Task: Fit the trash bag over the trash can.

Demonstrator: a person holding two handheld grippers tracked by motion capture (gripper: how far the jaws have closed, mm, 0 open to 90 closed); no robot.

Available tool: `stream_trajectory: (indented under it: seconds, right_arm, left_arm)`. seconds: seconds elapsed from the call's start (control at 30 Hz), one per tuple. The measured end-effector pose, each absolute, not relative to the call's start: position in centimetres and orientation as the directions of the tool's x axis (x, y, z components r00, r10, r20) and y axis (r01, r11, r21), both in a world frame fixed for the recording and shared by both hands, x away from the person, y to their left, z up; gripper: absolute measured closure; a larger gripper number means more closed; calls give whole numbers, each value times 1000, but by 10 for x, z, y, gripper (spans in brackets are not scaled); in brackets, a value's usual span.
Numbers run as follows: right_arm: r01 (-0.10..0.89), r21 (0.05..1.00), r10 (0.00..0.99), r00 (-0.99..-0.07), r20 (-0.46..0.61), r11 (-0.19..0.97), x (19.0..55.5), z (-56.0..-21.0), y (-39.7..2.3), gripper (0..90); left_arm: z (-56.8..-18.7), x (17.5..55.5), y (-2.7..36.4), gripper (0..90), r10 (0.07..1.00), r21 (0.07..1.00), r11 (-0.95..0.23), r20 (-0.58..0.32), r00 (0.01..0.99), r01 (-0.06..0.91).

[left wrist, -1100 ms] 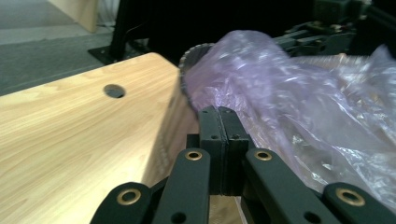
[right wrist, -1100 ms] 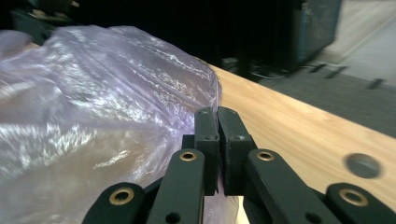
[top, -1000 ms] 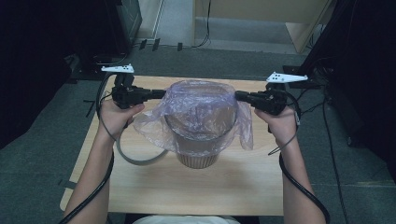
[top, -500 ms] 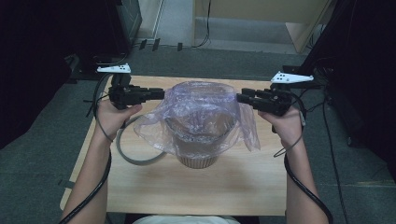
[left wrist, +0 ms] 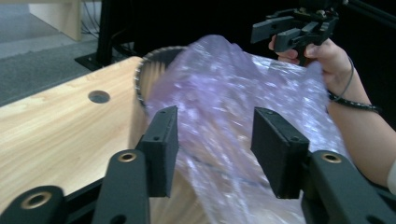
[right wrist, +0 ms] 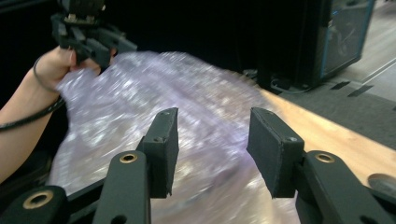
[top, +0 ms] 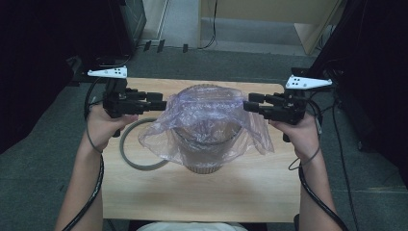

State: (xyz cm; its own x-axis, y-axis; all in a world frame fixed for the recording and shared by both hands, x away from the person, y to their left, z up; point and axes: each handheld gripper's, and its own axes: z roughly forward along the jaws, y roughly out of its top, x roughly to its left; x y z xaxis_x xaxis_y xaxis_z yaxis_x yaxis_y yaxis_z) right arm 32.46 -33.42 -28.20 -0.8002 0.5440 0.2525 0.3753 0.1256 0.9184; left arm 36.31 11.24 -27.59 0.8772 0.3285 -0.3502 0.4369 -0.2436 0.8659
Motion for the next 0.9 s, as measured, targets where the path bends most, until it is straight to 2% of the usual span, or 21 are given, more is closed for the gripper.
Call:
stream_trajectory:
  seconds: [0.27,0.53,0.63,0.7,0.73,0.8,0.83,0.9]
  right_arm:
    - [383,907,510,-823,249,176,303,-277,-327,522]
    - [342,915,468,-858,212,213,285,-269,-317,477]
    - [339,908,456,-867,199,247,287,-274,-310,467]
    - [343,901,455,-869,195,268,289,-278,-307,467]
    - [341,899,457,-869,189,276,290,-280,-306,469]
    - [339,896,470,-865,176,288,292,-282,-305,492]
    - [340,893,476,-863,171,296,294,-285,-304,507]
    - [344,889,470,-865,175,302,296,-287,-303,508]
  left_arm:
    - [-269,340,108,383,296,872,-271,-327,897,407]
    - [-264,322,98,355,264,883,-326,-258,929,338]
    - [-269,324,95,357,267,872,-348,-259,928,343]
    - [-274,326,93,385,270,859,-365,-270,924,358]
    - [-276,328,93,442,270,853,-372,-278,922,366]
    - [-279,331,93,485,282,846,-369,-292,914,384]
    - [-280,332,93,547,287,844,-367,-299,910,393]
    - [-281,333,94,558,283,842,-369,-302,910,394]
